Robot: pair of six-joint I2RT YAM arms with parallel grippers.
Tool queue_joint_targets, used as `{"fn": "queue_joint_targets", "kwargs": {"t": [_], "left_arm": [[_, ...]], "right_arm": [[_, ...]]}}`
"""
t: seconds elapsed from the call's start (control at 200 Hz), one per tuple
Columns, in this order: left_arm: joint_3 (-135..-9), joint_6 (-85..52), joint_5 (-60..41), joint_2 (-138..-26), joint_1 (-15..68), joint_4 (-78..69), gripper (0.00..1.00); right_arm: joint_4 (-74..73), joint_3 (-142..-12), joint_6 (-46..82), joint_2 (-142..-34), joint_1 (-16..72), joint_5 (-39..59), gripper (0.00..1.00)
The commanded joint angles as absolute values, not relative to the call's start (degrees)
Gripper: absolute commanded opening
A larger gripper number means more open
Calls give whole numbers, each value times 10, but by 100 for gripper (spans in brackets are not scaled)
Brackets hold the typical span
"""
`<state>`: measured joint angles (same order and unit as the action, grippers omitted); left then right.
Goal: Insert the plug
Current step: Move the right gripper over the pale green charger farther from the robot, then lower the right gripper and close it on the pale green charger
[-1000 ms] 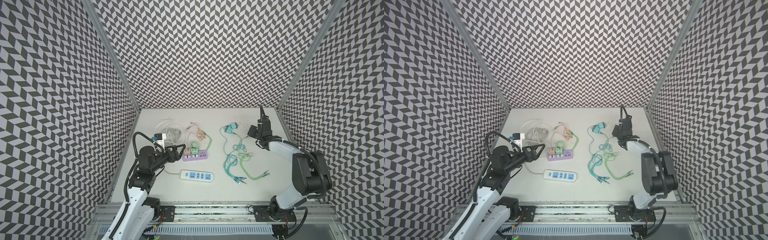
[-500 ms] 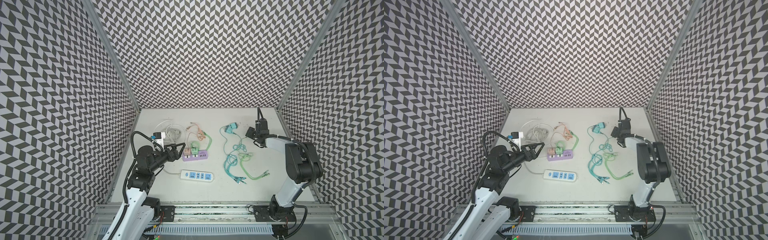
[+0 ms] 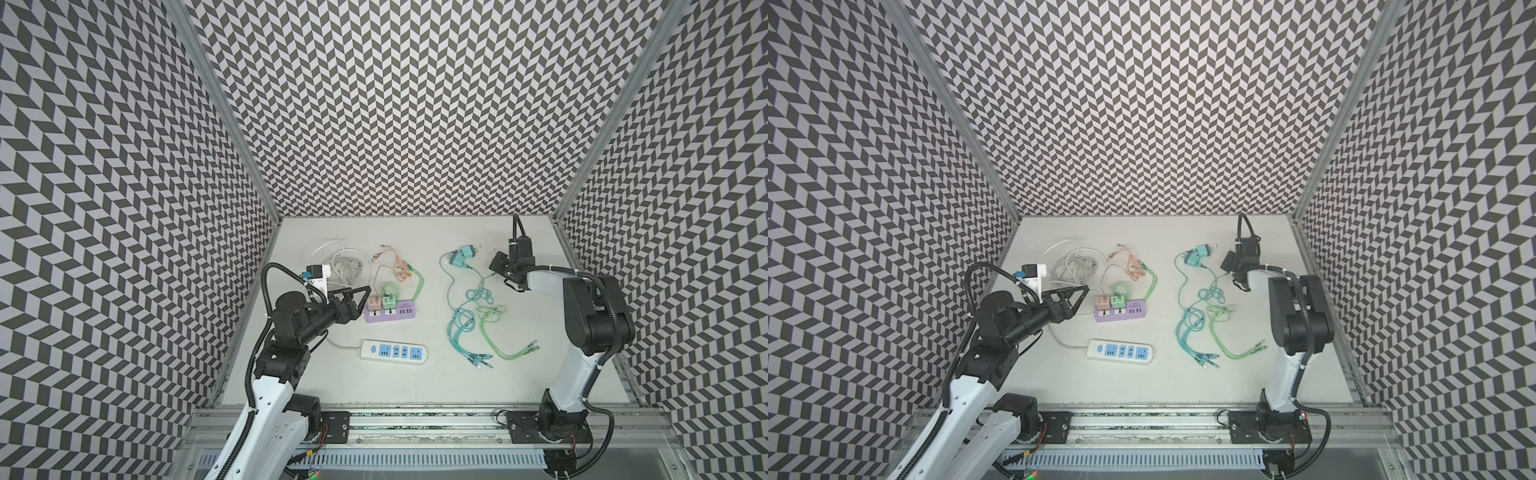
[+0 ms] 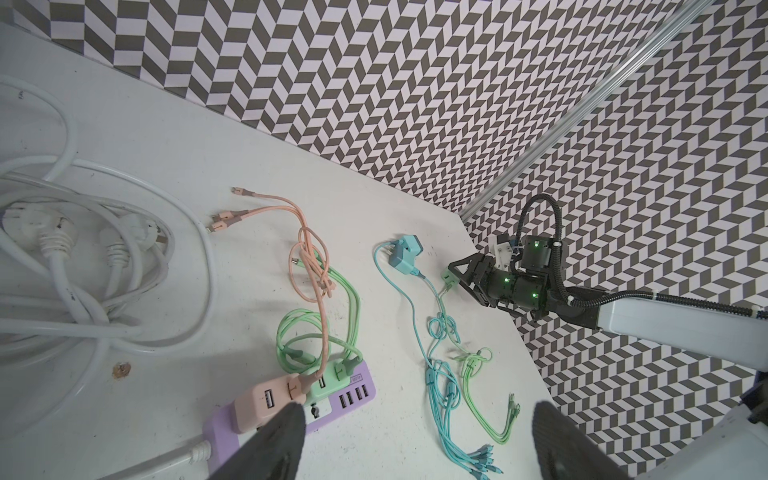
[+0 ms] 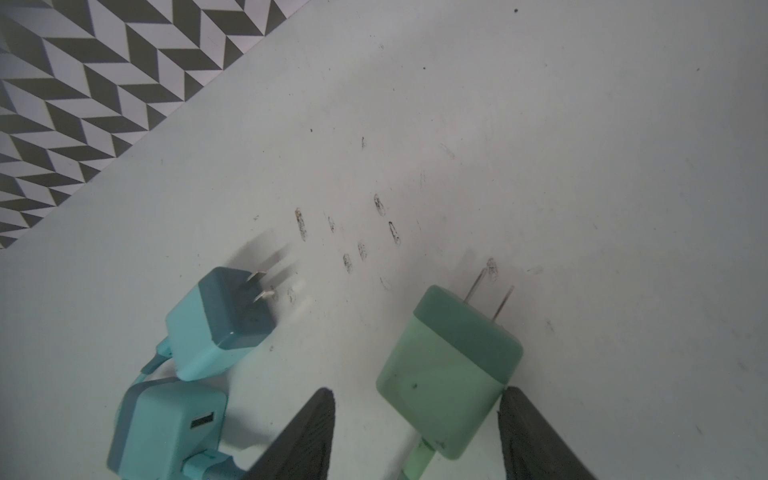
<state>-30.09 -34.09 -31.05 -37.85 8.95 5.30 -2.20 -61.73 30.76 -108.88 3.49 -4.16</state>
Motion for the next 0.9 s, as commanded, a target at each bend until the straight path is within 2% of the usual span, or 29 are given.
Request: {"fn": "queue_joint_targets", "kwargs": {"t": [0.0,0.661,0.896], "left_arm": [[-317,-329,-305,-372,85,63,87],[-327,-326,-304,-376,85,67,87],[-331,-322,-304,-376,85,74,87]], "right_arm": [[-43,-634,323,-1105,30,-40,63],[8,-691,297,-1164,28,-51,56],[15,-700,297,-1181,29,-41,50]]}}
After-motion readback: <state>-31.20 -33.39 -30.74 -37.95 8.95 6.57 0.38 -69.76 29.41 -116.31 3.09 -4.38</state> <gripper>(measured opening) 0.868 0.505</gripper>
